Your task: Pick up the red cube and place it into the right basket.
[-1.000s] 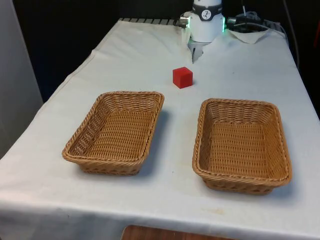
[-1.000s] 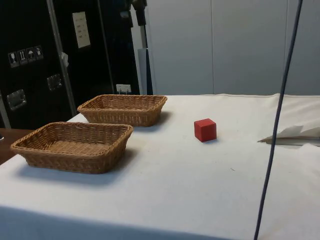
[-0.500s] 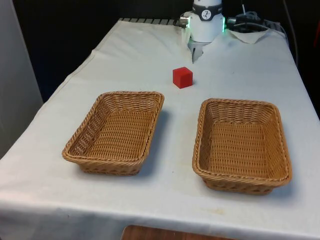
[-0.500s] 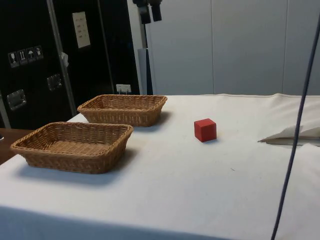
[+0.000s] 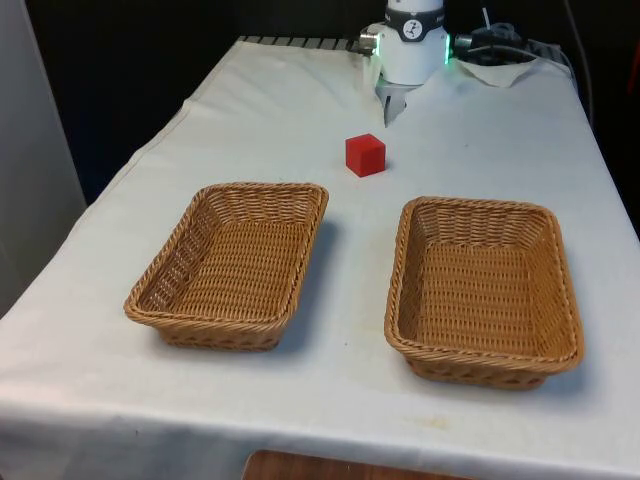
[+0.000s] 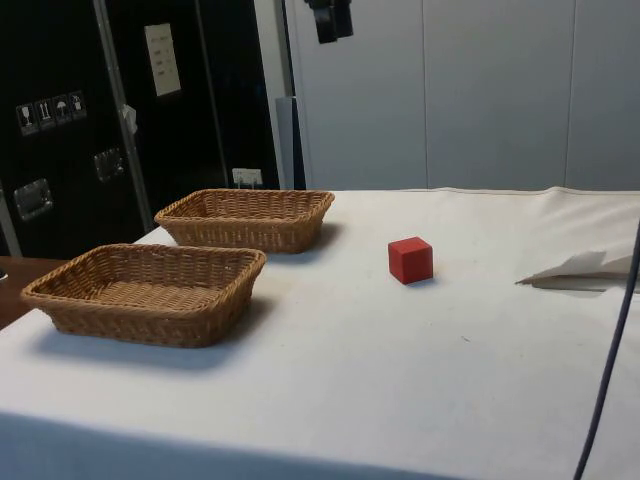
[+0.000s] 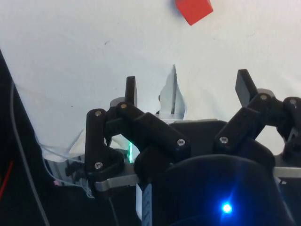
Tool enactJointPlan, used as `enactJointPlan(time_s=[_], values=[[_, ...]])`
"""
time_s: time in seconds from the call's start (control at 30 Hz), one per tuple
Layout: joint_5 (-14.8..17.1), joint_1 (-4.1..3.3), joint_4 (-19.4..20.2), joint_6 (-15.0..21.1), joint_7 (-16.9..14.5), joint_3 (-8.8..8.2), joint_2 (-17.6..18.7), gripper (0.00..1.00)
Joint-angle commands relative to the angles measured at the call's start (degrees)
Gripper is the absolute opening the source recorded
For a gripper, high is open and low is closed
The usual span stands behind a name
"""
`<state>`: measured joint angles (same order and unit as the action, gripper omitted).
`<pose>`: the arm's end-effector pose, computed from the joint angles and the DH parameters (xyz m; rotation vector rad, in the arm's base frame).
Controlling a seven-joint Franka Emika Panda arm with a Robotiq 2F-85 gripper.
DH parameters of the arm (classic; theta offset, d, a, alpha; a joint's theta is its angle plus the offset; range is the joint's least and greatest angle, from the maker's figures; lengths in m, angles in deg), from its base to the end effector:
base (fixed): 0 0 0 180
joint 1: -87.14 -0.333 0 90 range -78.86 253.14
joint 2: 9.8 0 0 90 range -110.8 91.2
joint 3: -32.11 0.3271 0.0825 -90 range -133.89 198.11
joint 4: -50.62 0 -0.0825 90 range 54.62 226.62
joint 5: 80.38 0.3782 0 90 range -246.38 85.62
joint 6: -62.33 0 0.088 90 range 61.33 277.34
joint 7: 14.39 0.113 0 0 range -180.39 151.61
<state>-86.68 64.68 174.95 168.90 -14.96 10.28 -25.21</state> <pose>0.4642 -0.0148 0.4994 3.1324 0.1109 -0.0902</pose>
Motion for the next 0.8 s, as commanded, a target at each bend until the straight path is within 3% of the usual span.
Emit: enactJointPlan(time_s=[0.0,0.17,0.2,0.53,0.57,0.77], values=[[-0.9,0.23,0.8,0.7,0.4,0.17,-0.9,1.00],[-2.2,0.34,3.3,1.9,-0.4,0.06,-2.6,1.00],[-1.6,0.23,2.6,0.8,-0.3,0.00,-2.3,1.00],[-2.8,1.09,8.1,7.3,-4.0,0.00,-3.0,1.00],[-2.3,1.03,7.5,6.3,-3.9,0.00,-2.6,1.00],[-2.8,1.49,11.5,11.0,-6.1,0.00,-3.0,1.00]])
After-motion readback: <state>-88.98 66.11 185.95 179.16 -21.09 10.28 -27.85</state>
